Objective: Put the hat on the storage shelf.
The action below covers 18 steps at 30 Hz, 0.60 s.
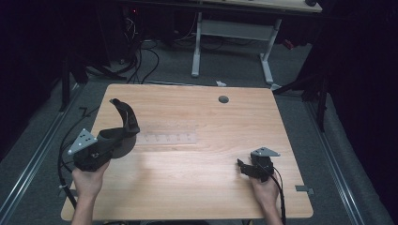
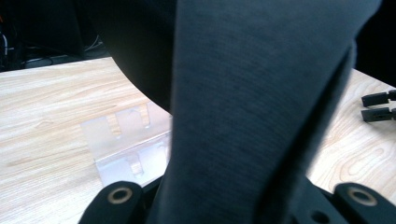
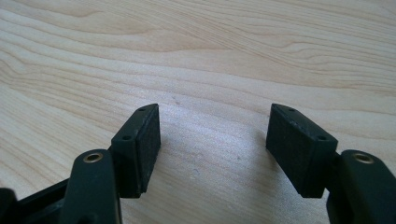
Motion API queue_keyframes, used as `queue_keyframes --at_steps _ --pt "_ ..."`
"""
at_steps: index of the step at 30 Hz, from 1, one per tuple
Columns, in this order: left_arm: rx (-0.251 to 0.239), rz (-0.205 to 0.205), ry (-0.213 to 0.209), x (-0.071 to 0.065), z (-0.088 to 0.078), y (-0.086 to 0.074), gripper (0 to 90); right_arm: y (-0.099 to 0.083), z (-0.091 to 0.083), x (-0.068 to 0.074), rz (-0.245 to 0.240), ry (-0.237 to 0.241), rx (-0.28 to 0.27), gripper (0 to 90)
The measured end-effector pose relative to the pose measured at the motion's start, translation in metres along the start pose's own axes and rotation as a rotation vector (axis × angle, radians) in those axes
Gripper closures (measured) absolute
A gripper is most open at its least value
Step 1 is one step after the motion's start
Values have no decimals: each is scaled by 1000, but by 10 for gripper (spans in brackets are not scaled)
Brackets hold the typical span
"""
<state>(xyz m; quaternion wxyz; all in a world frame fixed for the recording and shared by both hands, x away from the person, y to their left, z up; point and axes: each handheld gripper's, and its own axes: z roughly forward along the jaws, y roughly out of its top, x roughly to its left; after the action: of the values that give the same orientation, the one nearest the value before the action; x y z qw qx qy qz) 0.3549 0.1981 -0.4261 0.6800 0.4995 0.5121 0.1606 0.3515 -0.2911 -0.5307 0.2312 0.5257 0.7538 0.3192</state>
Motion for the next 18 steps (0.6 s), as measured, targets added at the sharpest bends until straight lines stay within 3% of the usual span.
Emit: queue_keyframes --at_steps 18 --pt "-5 32 33 8 17 9 853 0 0 0 0 -1 0 355"
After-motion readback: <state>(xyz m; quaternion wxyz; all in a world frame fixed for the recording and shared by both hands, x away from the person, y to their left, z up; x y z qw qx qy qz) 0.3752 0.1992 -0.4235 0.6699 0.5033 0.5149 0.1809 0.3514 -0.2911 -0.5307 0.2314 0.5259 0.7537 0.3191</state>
